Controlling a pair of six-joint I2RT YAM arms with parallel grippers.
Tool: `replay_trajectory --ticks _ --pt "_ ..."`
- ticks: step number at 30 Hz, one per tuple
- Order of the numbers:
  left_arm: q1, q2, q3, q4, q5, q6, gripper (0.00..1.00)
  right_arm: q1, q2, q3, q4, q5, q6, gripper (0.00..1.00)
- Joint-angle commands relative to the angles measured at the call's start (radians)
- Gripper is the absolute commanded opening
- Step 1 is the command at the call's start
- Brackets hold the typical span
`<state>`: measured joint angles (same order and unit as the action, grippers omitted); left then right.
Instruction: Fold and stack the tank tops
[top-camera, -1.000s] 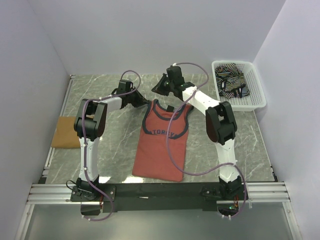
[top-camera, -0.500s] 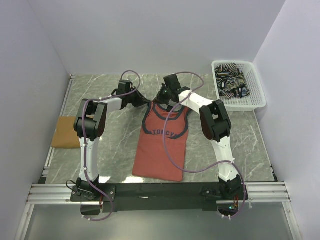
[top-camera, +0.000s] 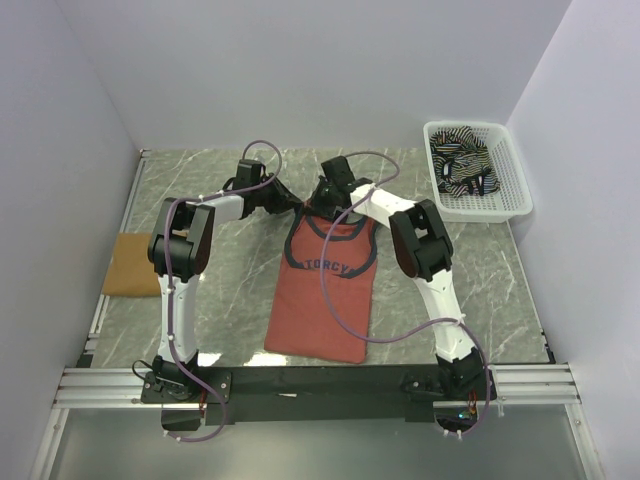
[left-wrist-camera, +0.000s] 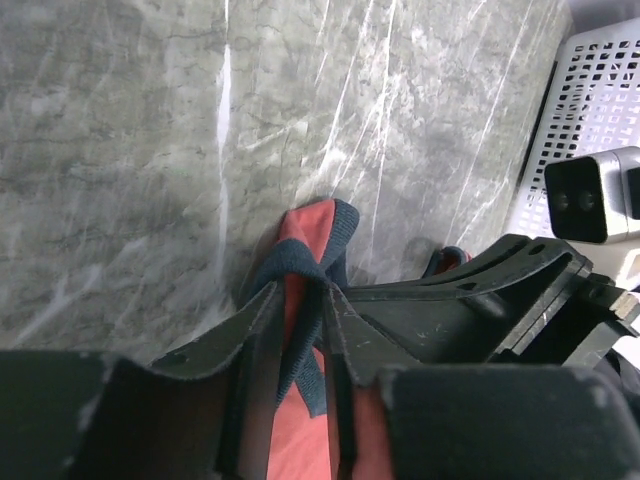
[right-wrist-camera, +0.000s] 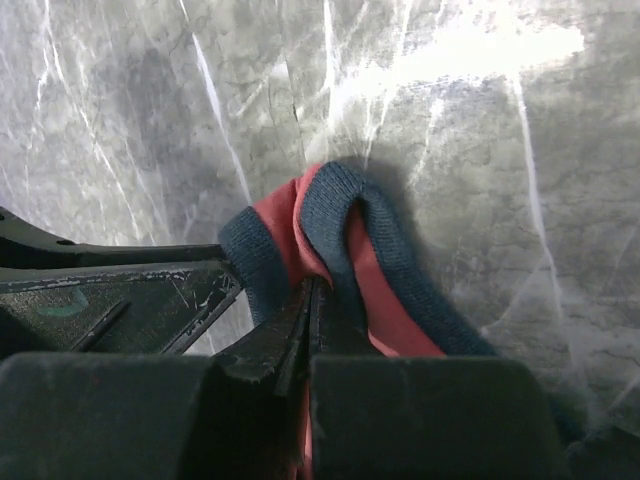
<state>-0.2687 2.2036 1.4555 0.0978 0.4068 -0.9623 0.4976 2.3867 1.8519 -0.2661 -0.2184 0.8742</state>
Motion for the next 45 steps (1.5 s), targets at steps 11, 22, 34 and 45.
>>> replay_trajectory --ticks 11,22,34,45 --pt "0.000 0.002 0.078 0.008 0.049 0.031 0.08 -0.005 0.088 0.101 0.093 -0.088 0.040 0.00" --pt "-0.006 0.022 0.082 0.034 0.067 0.001 0.01 -0.054 0.112 -0.011 0.391 -0.275 0.196 0.05" --pt "0.008 -0.074 0.020 0.140 0.052 -0.021 0.11 -0.100 0.008 -0.126 0.461 -0.269 0.190 0.08" --pt "0.057 -0.150 -0.028 -0.085 -0.224 0.020 0.14 -0.100 -0.030 -0.125 0.470 -0.282 0.178 0.11"
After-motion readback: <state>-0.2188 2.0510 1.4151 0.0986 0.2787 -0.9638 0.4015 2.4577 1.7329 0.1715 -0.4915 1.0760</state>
